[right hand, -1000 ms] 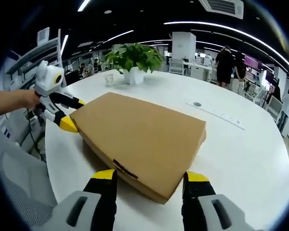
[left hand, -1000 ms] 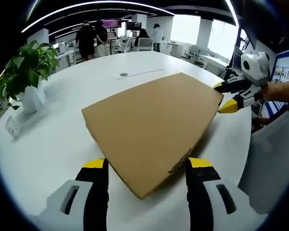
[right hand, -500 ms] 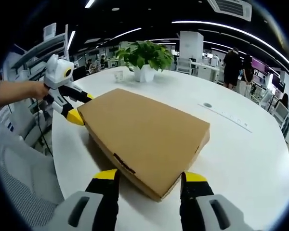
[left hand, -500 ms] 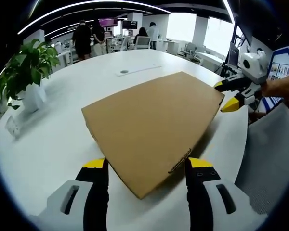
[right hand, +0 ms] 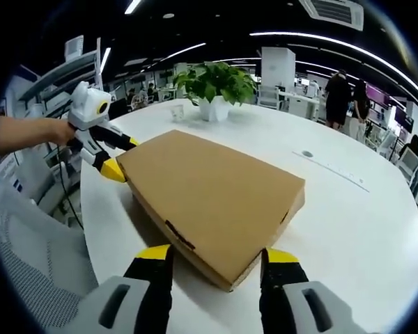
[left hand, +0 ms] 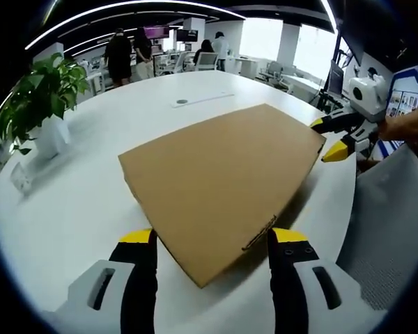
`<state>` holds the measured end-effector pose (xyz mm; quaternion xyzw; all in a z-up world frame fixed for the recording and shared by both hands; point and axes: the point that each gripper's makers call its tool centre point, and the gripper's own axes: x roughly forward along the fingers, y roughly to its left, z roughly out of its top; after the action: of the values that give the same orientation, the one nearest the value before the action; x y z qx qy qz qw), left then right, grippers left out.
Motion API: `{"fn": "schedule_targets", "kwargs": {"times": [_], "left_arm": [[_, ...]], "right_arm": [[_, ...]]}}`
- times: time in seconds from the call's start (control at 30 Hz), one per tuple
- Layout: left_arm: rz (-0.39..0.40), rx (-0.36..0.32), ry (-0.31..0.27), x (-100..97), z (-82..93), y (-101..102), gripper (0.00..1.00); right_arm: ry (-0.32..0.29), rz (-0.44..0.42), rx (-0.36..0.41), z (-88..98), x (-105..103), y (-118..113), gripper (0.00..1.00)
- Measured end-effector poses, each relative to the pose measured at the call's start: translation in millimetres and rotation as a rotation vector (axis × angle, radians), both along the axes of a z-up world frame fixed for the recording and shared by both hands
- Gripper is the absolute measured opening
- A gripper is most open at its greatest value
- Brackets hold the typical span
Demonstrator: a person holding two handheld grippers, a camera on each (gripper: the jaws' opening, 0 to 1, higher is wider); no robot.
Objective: Operate the shoe box by opening the lid, removing the specified soft item, and placing it in the target area until the item is outside and the box remains undamaged.
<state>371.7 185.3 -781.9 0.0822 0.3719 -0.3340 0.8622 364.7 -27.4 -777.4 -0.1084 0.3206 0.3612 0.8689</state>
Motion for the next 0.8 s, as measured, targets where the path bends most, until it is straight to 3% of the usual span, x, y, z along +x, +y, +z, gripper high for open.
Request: {"fn": "schedule_targets", "kwargs": {"times": [0.8], "left_arm": [[0.038,-0.034,0.02,-4.5,3.9,2.6,0.66]], "right_arm": [[-0.026,-0.001,0.021,8.3,-2.4,0.1,0.41]]}}
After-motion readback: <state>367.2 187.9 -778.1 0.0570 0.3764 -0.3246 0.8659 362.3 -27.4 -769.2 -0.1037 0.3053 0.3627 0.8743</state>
